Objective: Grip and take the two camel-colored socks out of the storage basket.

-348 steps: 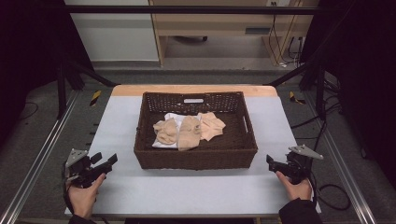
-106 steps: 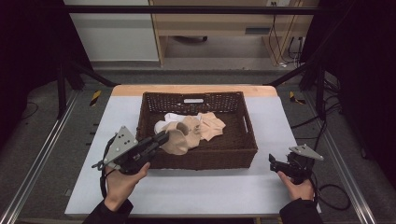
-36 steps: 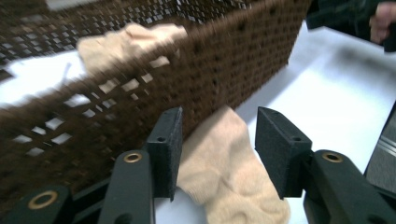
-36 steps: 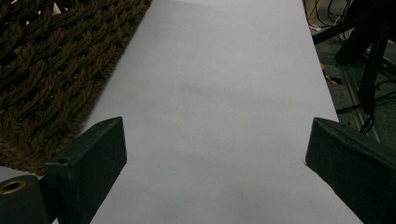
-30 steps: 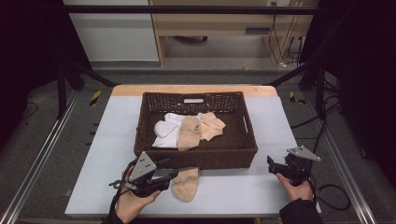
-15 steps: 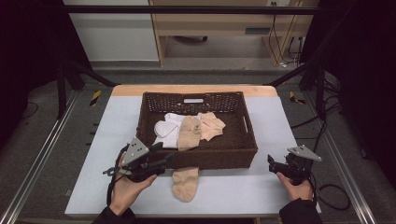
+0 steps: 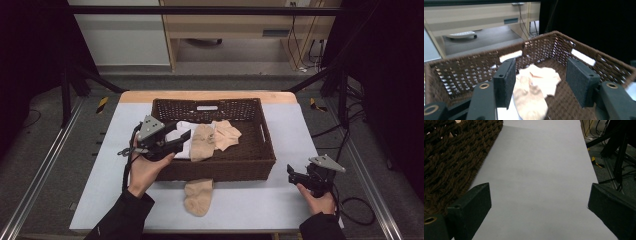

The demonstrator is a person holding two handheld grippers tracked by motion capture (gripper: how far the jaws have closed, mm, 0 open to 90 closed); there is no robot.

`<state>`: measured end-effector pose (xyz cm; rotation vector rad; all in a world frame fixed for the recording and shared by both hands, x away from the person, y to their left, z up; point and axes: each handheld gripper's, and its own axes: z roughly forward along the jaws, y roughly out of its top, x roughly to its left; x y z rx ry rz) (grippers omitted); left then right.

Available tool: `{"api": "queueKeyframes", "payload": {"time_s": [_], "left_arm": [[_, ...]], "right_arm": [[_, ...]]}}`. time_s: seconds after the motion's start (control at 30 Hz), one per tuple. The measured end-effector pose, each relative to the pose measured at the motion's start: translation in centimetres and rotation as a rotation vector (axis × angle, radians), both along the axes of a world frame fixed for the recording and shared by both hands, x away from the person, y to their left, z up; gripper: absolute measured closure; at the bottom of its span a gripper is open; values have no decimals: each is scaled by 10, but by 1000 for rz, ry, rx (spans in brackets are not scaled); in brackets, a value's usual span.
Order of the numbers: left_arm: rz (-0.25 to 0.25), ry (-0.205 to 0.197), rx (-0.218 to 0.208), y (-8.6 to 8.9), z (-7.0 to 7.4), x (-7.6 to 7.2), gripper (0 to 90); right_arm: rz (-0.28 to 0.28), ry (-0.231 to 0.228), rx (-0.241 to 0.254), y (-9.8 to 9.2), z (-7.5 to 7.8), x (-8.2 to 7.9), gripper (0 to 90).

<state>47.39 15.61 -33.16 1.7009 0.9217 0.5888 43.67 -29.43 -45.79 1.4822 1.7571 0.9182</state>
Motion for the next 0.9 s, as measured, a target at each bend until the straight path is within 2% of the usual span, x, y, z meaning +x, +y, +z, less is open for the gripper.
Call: {"api": "queueKeyframes", "payload": {"time_s": [0.17,0.2,0.33,0.4,0.57,0.73,0.77,0.87,0.9], "left_arm": [[28,-11,10,-9,7,24,400],[28,-11,10,-9,7,24,399],[48,2,12,-18,4,44,397],[52,4,14,-19,3,47,398],[79,16,47,-26,-9,67,414],[91,30,53,-29,-20,80,433],[92,38,64,-31,-26,86,435],[97,45,75,-33,-32,91,449],[96,55,90,-36,-38,97,452]], "right_arm": [[0,1,1,0,0,0,51],[0,1,1,0,0,0,51],[-2,-1,2,0,0,0,50],[-3,-3,4,-1,0,0,50],[-4,2,2,0,0,1,51],[-3,2,2,0,-1,1,51],[-3,3,5,0,-1,1,51],[-2,4,4,0,-1,1,51],[-3,5,4,0,-1,1,51]]}}
